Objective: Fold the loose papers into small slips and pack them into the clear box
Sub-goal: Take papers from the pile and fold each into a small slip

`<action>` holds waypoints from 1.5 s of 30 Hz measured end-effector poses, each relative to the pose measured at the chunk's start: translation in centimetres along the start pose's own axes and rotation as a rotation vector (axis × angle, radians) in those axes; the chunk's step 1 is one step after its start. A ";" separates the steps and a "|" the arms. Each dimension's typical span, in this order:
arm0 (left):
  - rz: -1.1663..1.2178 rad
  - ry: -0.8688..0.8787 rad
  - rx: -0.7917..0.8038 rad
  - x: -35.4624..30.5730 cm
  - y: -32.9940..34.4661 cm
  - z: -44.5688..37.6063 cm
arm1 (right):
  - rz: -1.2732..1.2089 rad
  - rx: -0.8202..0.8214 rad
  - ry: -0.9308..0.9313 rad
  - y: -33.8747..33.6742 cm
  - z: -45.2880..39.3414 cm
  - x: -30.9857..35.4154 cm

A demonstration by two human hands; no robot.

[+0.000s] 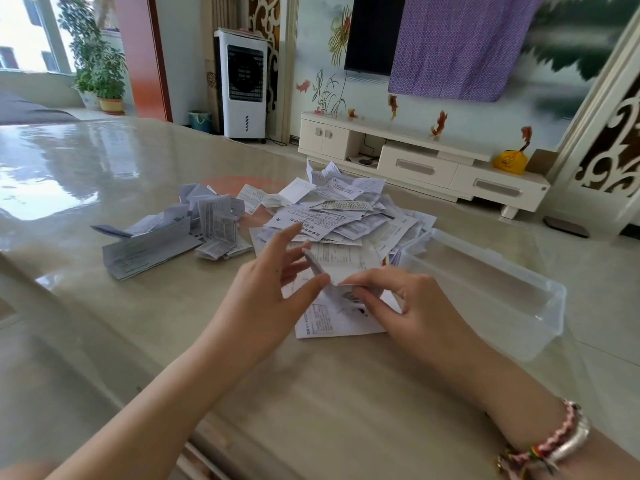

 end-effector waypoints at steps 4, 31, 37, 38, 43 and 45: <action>0.295 -0.057 0.189 0.1 1.7 0.4 | -0.103 -0.057 -0.047 0.0 -0.3 0.7; 0.343 -0.368 0.136 0.0 -1.2 0.5 | -0.320 -0.089 0.205 0.9 -0.5 -0.4; -0.240 -0.277 -0.230 2.2 -6.9 -0.4 | -0.064 -0.050 0.137 1.5 -0.6 0.1; -0.339 -0.260 -0.245 2.5 -7.5 -0.4 | -0.012 -0.035 0.121 1.8 -0.8 0.3; -0.648 -0.291 -0.263 4.0 -9.1 -0.4 | 0.133 0.036 0.086 2.6 -1.5 0.7; -0.698 -0.312 -0.259 4.1 -9.4 -0.4 | 0.162 0.067 0.092 2.8 -1.9 0.7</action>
Point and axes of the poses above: each hand's wrist, its own z-axis away from the middle knuckle, its own y-axis out of the palm, x = y × z, the point moved 5 cm from there along -z, towards the middle knuckle, and after that the axes turned 2 degrees about -x, right-handed, at the moved point
